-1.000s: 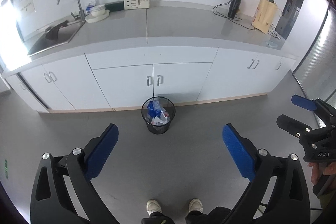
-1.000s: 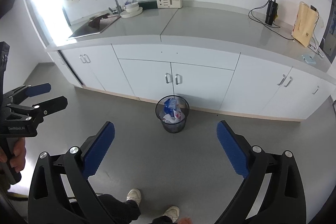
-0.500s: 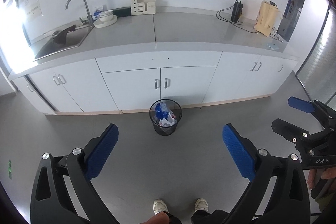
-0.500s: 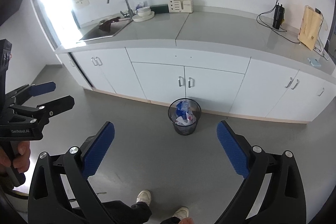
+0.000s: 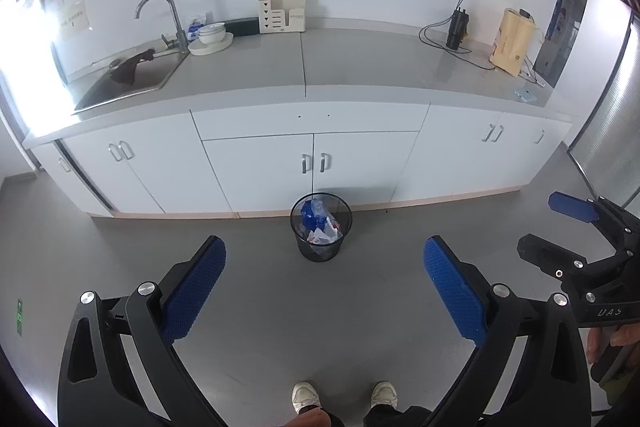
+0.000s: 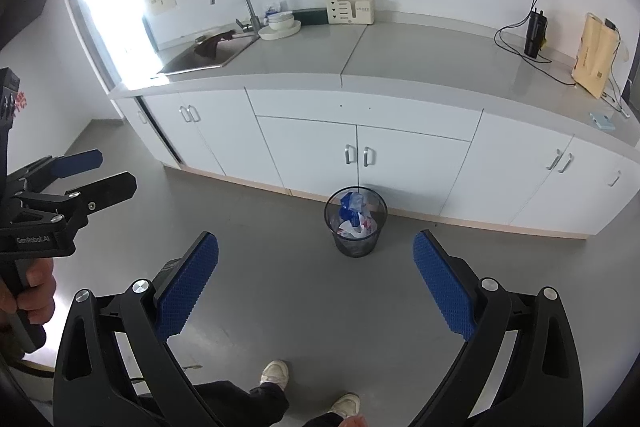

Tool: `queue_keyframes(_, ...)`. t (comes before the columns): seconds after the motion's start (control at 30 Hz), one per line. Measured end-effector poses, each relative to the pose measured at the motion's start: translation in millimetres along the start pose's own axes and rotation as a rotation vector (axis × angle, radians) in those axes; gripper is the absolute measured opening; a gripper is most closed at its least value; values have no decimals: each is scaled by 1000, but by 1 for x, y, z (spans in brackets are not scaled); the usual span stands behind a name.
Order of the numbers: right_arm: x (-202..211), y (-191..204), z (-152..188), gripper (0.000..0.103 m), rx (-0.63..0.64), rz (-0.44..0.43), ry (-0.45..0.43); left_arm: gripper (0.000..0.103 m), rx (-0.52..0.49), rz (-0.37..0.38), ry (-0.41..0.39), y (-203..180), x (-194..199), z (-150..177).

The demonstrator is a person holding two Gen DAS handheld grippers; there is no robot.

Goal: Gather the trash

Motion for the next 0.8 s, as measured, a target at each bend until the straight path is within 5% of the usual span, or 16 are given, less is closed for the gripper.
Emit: queue_keyframes(0.8,7,-6,12,99,-16,-1,11,97,-27,-12,18,-15,1,10)
Point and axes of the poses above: each gripper's, at about its wrist camera, not at the fingertips, and x roughly against the way its jaws point, y to its left, z to its underside, the point moved 7 cm from there along -x, roughly the way its jaws point, and after that the axes turned 8 degrees about -x, right-handed, at the moved point
